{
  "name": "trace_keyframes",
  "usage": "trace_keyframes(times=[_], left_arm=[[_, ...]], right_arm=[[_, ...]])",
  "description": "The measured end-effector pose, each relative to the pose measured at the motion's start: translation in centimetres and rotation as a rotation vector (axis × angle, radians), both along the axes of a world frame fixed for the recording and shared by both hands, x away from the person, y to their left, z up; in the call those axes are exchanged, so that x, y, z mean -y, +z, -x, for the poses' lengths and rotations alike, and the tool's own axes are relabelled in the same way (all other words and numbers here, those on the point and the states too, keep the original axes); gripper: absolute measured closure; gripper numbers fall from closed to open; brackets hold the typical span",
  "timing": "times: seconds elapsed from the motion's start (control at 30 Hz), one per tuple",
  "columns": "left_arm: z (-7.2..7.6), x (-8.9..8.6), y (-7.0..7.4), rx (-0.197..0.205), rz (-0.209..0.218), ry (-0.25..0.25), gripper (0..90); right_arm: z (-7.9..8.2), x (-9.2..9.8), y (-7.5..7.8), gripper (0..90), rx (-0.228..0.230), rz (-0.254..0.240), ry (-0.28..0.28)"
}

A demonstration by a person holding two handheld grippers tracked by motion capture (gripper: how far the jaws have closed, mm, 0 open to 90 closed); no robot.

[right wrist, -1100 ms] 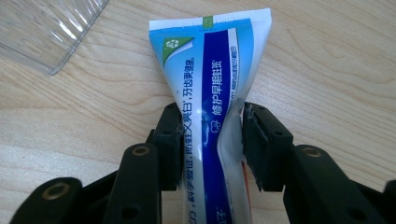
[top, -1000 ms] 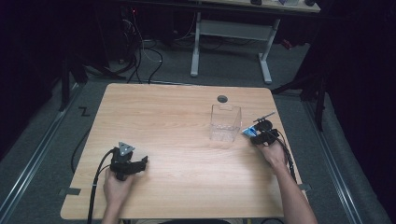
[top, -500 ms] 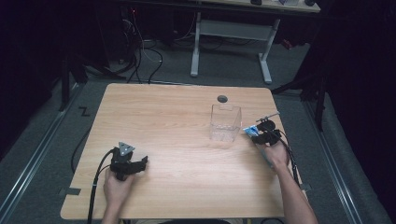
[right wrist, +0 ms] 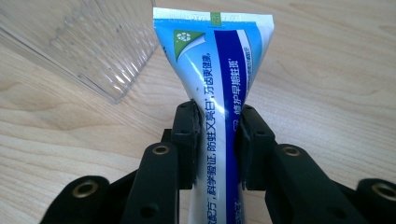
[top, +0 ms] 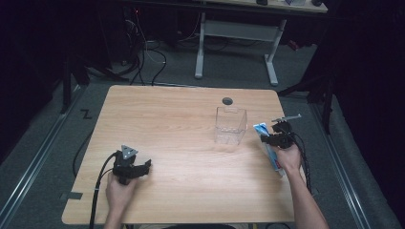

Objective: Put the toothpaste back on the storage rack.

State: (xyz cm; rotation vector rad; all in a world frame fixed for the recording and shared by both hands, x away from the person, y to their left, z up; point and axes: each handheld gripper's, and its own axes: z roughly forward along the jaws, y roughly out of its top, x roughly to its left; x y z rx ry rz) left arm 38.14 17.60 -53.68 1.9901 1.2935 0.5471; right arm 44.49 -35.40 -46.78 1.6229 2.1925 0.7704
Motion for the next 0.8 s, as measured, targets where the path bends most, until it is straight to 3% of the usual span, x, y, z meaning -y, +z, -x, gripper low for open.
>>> trace_keyframes(times=[0.4, 0.8], left_arm=[[0.0, 0.0, 0.0, 0.000, -0.002, 0.000, 24.3], [0.0, 0.0, 0.0, 0.001, -0.003, 0.000, 24.3]], right_arm=[[1.1, 0.7, 1.2, 73.2, 0.054, -0.102, 0.008], [1.8, 0.6, 2.1, 73.6, 0.102, -0.116, 0.030]])
